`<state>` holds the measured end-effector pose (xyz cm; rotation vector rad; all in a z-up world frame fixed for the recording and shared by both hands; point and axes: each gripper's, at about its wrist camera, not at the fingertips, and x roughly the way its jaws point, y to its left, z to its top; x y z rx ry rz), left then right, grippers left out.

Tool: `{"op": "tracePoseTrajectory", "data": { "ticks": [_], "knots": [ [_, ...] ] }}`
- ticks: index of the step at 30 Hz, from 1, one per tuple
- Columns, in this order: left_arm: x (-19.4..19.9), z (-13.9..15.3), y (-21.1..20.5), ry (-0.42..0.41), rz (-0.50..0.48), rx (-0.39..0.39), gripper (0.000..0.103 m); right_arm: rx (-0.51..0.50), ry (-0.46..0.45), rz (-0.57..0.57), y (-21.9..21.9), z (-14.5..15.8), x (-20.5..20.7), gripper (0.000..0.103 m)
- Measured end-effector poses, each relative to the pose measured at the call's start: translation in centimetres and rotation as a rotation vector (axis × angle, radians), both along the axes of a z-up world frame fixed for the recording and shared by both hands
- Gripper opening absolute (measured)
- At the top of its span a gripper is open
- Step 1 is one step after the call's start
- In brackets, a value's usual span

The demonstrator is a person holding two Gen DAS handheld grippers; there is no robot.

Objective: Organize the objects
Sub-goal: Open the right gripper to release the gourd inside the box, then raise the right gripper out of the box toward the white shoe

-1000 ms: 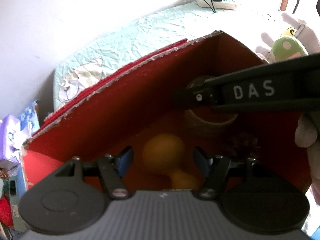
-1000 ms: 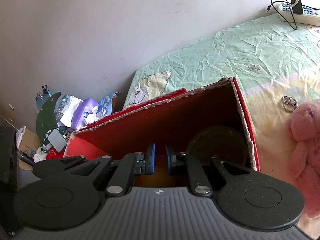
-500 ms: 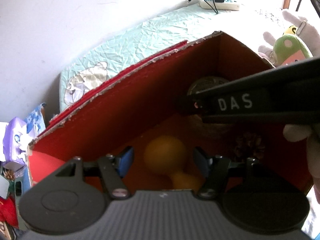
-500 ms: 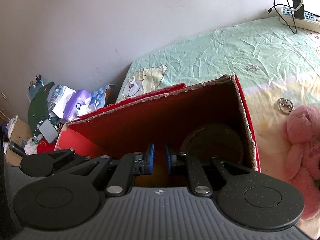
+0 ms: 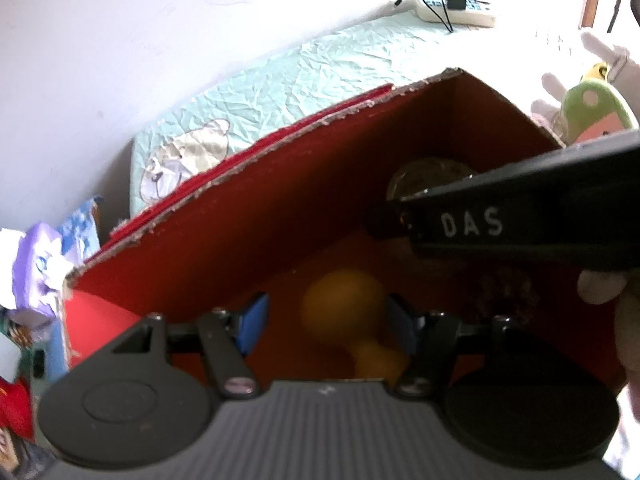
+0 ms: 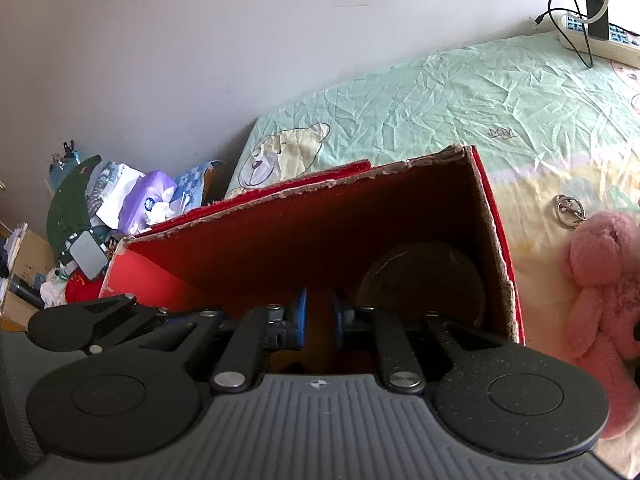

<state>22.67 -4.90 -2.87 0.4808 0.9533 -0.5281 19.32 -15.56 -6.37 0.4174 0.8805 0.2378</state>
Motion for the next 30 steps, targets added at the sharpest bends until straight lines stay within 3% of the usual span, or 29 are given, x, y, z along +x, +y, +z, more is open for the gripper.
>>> {"op": "tracePoseTrajectory", "data": {
  "ticks": [6, 9, 15, 17, 18, 23, 30],
  "knots": [
    [-1.7, 0.6, -0.2, -0.054, 0.041, 0.012, 0.066, 0.000, -0.035, -0.039, -0.4, 0.6, -0.9, 0.018],
    [-2.3, 2.0, 0.6, -0.064, 0.074, -0.021, 0.066, -0.015, -0.060, -0.041, -0.3, 1.3, -2.0, 0.019],
    [-4.0, 4.3, 1.8, -0.115, 0.141, -0.015, 0.067, -0.031, -0.135, -0.020, -0.1, 3.2, -4.8, 0.025],
    [-6.0, 6.6, 4.0, -0.123, 0.160, -0.015, 0.068, -0.039, -0.160, -0.014, -0.1, 3.8, -5.5, 0.026],
    [-5.9, 5.5, 4.4, -0.128, 0.168, -0.018, 0.068, -0.036, -0.168, -0.010, -0.2, 4.0, -6.0, 0.026],
    [-6.8, 5.2, 3.4, -0.150, 0.207, -0.036, 0.068, 0.002, -0.170, 0.019, -0.3, 4.3, -7.6, 0.026],
    [-9.0, 6.2, 3.7, -0.167, 0.256, -0.047, 0.070, -0.021, -0.219, 0.084, 0.3, 5.1, -9.9, 0.026]
  ]
}}
